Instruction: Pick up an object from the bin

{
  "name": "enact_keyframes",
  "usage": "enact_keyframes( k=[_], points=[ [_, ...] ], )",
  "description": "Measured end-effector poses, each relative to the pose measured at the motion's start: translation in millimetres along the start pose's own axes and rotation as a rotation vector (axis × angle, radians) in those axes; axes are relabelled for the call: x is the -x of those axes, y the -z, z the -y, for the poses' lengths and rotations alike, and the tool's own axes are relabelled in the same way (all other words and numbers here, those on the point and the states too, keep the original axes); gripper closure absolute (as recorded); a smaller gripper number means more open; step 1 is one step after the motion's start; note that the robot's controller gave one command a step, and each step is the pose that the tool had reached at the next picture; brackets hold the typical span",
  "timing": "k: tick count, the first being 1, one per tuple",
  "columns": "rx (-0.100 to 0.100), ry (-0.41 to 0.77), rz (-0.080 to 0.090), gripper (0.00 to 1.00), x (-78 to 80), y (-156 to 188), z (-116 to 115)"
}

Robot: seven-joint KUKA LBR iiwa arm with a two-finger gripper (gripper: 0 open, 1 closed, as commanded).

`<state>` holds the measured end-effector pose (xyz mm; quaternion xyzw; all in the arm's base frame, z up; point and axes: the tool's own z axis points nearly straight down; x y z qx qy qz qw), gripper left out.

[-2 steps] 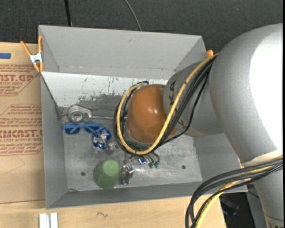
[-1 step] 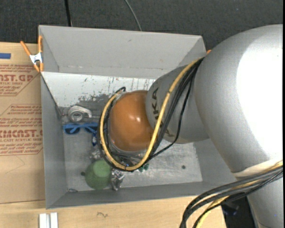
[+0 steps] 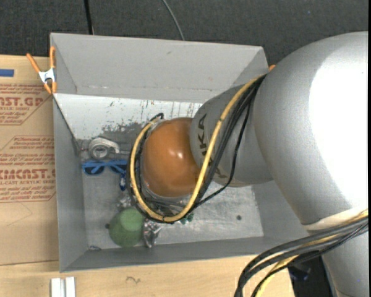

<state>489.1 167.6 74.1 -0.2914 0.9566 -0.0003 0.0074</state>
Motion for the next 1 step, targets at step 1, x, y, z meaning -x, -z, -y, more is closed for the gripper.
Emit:
enact_keyframes(
  k=[1],
  points=[
    [0.002,0.164,-0.003,1.00,4.5,189.9,15.3]
  ],
)
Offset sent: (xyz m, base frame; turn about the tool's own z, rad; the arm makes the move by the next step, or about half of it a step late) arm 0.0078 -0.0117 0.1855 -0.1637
